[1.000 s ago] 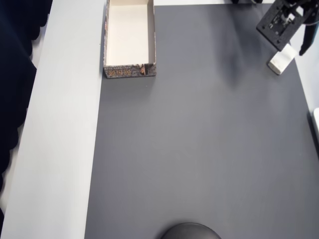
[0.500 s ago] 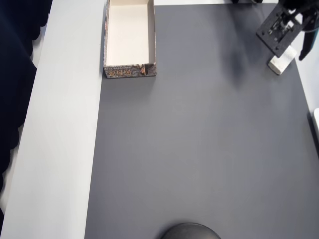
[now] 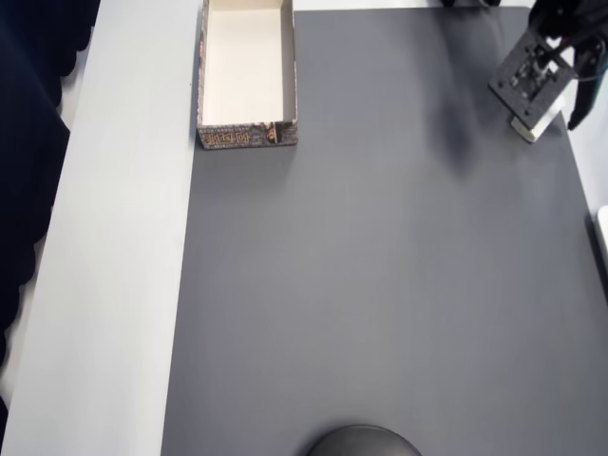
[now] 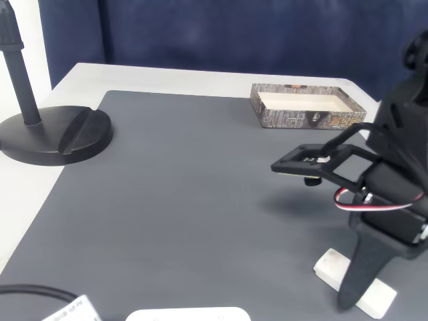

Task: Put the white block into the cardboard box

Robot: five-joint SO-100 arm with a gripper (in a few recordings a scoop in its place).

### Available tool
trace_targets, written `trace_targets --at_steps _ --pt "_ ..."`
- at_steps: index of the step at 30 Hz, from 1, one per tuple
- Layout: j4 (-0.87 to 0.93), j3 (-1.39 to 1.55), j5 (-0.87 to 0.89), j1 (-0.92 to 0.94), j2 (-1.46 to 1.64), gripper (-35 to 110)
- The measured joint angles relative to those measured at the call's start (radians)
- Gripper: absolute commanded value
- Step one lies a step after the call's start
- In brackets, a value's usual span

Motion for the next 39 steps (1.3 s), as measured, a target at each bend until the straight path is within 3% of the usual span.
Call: trace_targets --at_steps 39 --pt "-0.103 -0.002 0.046 0.023 -0.040 34"
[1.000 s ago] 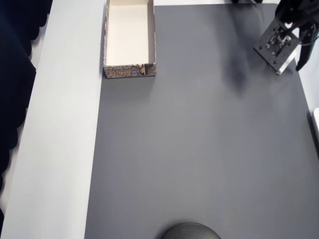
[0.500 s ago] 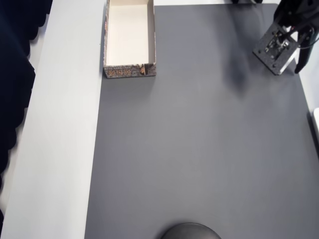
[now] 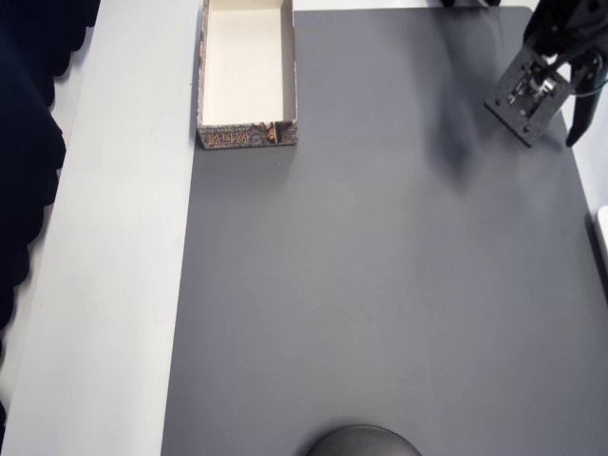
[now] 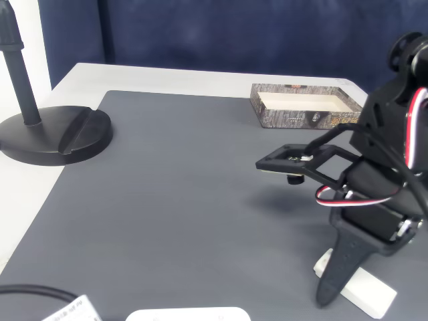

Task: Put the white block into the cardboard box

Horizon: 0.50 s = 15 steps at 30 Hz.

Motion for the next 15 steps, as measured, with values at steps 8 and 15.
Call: trace_targets --at_steps 8,15 --pt "-0.002 0.002 0.000 0.000 0.000 33" --pt "-0.002 0.011 0.000 0.000 0.000 33"
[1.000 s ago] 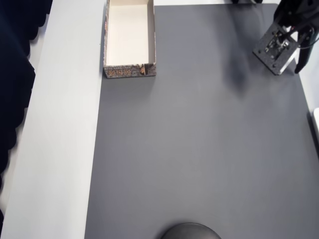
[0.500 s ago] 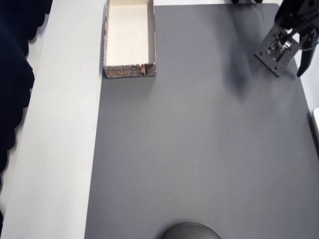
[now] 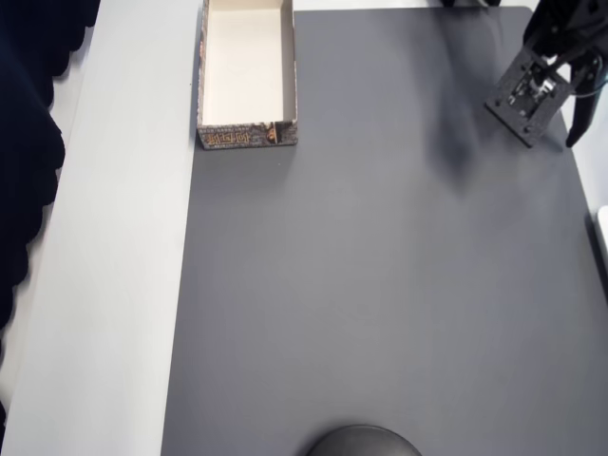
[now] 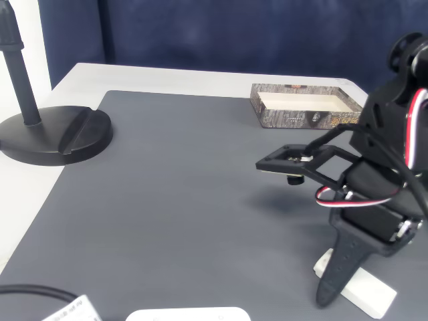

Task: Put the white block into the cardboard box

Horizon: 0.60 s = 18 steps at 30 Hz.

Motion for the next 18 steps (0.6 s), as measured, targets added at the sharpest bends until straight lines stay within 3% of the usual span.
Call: trace_targets --at_steps 18 --pt "0.017 0.008 0.000 -0.009 0.000 30"
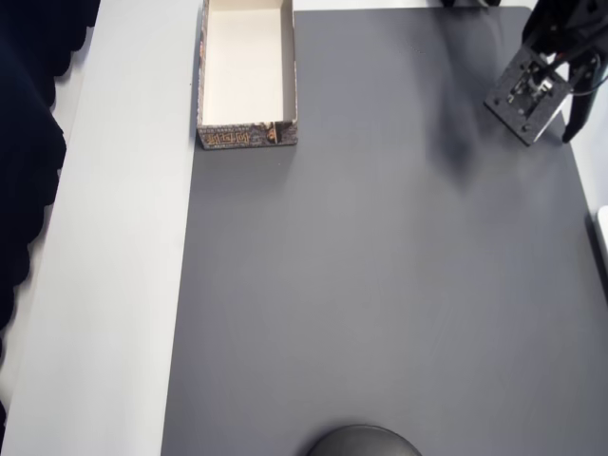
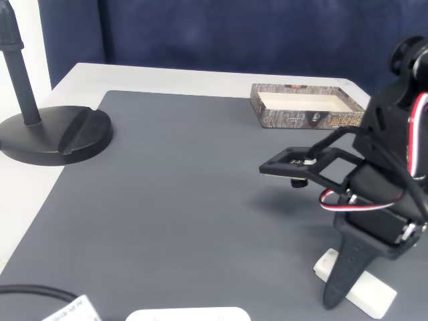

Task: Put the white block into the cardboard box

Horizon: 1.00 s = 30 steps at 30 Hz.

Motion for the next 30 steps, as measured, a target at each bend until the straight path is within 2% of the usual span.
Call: trace_targets --at_steps 30 --pt "-0.028 -0.002 0.000 -0.017 -0.020 21"
